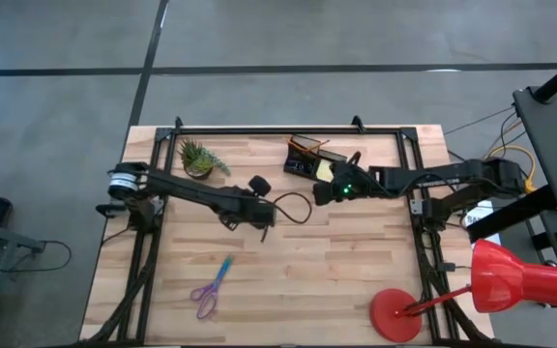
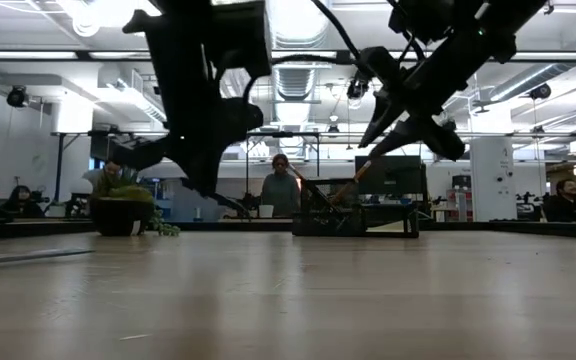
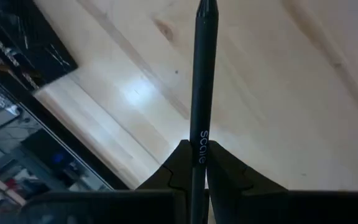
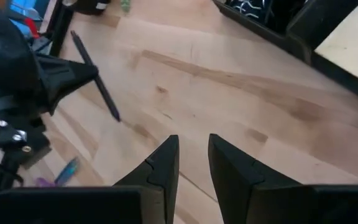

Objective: Pick and place office supplies into organizer
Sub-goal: Put the black pen into the black desk organizer

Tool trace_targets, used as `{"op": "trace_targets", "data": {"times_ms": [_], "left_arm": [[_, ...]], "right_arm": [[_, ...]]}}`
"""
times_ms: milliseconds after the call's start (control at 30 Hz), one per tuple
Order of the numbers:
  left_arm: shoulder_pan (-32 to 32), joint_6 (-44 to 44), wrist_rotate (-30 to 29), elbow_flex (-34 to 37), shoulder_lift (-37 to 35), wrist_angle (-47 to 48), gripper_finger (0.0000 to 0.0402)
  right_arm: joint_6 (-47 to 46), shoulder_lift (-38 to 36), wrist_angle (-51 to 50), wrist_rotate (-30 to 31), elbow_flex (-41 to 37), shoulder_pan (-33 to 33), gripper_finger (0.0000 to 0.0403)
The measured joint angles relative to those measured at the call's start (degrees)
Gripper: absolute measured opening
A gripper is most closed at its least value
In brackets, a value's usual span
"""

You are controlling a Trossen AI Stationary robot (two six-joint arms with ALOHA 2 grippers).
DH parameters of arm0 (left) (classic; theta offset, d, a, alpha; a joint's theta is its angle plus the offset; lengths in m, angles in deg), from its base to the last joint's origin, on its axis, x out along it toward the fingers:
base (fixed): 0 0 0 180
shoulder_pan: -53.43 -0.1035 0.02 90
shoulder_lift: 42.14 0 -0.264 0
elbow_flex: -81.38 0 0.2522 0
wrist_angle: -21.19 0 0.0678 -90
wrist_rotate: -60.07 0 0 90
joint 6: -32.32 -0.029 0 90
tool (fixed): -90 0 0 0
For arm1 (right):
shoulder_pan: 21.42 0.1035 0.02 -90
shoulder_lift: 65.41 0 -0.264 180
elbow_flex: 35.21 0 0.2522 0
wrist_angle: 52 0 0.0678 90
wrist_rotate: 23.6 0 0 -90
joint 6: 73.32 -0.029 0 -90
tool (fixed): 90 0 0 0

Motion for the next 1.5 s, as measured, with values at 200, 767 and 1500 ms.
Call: {"op": "trace_targets", "data": {"times_ms": [200, 767, 1500], "left_arm": [[0.0, 2.6, 0.7, -2.4, 2.7, 0.7, 0.0039], [-0.8, 32.9, 16.5, -7.1, 1.0, 9.2, 0.0150], [-10.0, 54.8, 38.9, 10.5, -15.4, -5.2, 0.0001]], "right_arm": [[1.5, -0.1, 2.9, 0.0, -0.3, 0.0, 0.0077], [5.5, -0.1, 5.1, -1.4, -0.2, -0.1, 0.0077], [16.8, 0.1, 8.5, -11.3, -0.2, 3.7, 0.0077]]}}
